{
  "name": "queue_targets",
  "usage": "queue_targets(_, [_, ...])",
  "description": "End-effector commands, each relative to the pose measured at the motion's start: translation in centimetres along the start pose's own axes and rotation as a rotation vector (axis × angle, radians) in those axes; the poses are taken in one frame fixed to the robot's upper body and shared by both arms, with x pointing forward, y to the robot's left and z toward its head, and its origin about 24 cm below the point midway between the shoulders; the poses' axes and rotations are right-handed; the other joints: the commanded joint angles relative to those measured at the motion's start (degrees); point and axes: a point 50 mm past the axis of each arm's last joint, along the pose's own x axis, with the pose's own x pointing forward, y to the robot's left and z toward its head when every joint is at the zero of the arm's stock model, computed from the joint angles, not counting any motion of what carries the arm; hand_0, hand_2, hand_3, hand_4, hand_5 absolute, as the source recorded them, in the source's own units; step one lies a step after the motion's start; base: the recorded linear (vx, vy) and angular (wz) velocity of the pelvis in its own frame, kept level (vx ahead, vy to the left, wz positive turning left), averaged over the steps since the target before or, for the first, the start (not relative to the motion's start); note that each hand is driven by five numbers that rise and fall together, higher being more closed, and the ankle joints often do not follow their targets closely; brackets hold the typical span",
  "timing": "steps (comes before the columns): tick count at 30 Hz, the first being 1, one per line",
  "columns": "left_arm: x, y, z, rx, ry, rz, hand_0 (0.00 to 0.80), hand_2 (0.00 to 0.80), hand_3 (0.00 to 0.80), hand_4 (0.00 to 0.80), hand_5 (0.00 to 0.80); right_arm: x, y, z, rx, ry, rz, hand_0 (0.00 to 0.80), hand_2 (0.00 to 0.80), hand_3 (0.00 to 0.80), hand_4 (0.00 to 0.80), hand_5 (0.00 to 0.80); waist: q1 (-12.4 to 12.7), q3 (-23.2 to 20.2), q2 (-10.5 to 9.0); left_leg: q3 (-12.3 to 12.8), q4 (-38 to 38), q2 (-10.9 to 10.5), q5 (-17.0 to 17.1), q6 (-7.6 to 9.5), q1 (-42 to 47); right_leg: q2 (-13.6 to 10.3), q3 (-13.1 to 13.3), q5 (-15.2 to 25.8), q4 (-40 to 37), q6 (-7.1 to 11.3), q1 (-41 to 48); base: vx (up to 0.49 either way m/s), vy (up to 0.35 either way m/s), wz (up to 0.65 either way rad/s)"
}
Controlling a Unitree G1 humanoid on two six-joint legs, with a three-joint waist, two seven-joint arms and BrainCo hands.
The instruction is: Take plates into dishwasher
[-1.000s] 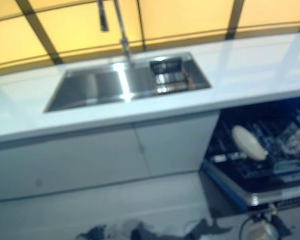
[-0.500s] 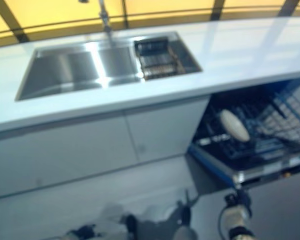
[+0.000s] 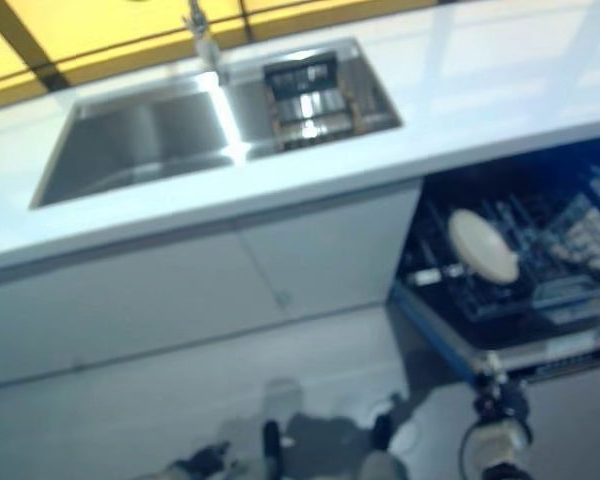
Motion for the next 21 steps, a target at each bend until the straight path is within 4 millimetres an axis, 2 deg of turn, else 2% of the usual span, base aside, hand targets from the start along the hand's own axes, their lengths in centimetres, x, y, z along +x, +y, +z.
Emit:
queue_targets(1, [0.1, 1.8, 0.9, 0.071, -0.026, 0.043, 0.0, 0.0, 0.0, 0.0, 0.0, 0.1, 13.3, 6.3, 0.07, -0.24, 0.472, 0.0, 0.0, 0.0, 0.0, 0.0, 3.1, 1.1, -3.07, 1.9, 0.2, -3.3, -4.4, -0.68, 4.5, -3.4, -1.7, -1.5, 0.9, 2.4, -0.2, 0.045, -0.021, 0.01])
queue_targets(10, [0.0, 1.8, 0.1, 0.059, -0.01, 0.029, 0.0, 0.0, 0.0, 0.0, 0.0, -1.5, 17.8, 10.1, 0.033, -0.39, 0.652, 0.0, 0.0, 0.0, 0.0, 0.0, 3.9, 0.6, -2.54, 0.6, 0.2, -3.5, -4.4, -1.31, 3.7, -3.0, -2.1, -2.4, 0.5, 1.92, 0.1, 0.018, -0.005, -0.03])
queue_targets(15, [-0.1, 1.8, -0.2, 0.052, 0.0, 0.031, 0.0, 0.0, 0.0, 0.0, 0.0, -2.6, 19.7, 11.7, 0.014, -0.455, 0.732, 0.0, 0.0, 0.0, 0.0, 0.0, 4.5, 0.0, -3.22, 0.6, 0.2, -3.3, -4.4, -1.4, 3.9, -2.8, -2.6, -2.9, 0.3, 1.74, 0.9, 0.019, -0.012, 0.03])
queue_targets(21, [-0.2, 1.8, -1.0, 0.054, 0.026, 0.03, 0.0, 0.0, 0.0, 0.0, 0.0, -3.5, 20.9, 12.7, -0.017, -0.491, 0.799, 0.0, 0.0, 0.0, 0.0, 0.0, 5.3, -1.1, -4.49, 1.0, 0.2, -2.6, -4.3, -1.57, 4.6, -2.5, -3.2, -3.6, 0.3, 1.54, 2.7, 0.068, -0.03, 0.07])
